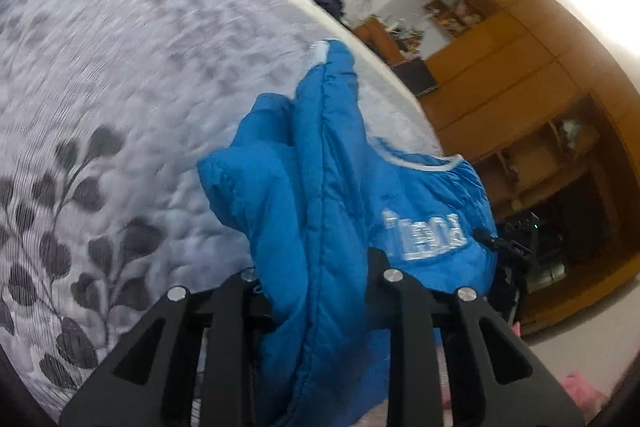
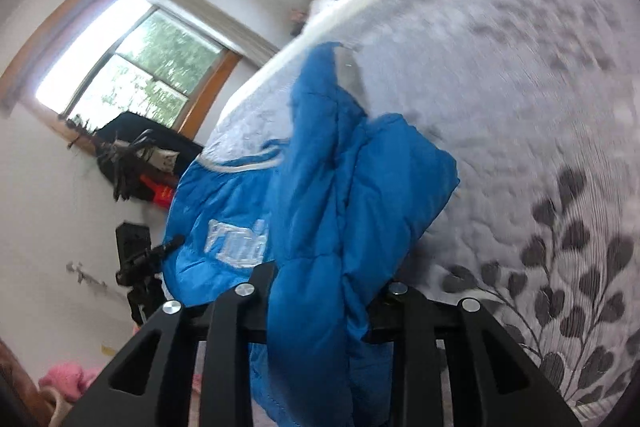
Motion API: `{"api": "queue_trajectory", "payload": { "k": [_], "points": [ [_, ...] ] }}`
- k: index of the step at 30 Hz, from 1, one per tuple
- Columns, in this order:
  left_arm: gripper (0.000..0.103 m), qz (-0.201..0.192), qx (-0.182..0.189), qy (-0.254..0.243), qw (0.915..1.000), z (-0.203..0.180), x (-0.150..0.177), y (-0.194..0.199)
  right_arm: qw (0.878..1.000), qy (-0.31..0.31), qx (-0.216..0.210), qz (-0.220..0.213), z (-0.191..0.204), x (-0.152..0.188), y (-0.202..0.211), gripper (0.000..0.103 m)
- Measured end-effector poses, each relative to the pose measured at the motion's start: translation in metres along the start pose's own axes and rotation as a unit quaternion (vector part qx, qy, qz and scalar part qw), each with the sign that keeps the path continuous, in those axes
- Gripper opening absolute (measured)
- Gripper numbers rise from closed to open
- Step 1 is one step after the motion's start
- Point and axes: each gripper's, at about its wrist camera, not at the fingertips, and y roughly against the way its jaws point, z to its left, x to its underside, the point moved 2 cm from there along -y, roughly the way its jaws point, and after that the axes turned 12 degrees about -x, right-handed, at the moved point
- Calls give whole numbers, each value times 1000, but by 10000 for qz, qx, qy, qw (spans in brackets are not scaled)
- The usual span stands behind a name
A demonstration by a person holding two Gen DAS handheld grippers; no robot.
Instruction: Fold large clothes
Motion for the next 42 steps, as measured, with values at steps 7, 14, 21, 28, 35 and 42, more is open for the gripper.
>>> {"api": "queue_trajectory", "payload": {
  "k": [7, 14, 21, 28, 35, 42],
  "points": [
    [36, 59, 242, 363, 9990, 28, 4, -27, 9984, -517, -219, -84, -51, 10, -10, 36],
    [41, 89, 55, 417, 9991, 24, 3, -24, 9989, -364, 266, -136, -41, 8, -8, 55],
    [45, -498, -467, 360, 9970, 19, -5, 35, 9914, 189, 1149, -591, -3, 0, 33, 75],
    [45, -885, -744, -527, 9919, -44, -26, 36, 9860, 602, 1537, -212, 25, -47, -2, 81],
    [47, -502, -1212, -1543, 9793, -90, -12, -25, 9868, 231, 1549, 406, -7, -81, -57, 39],
    [46, -344, -1106, -1276, 9850, -63, -16, -48, 9867, -87, 1542, 516, -37, -81, -75, 30]
  ]
}}
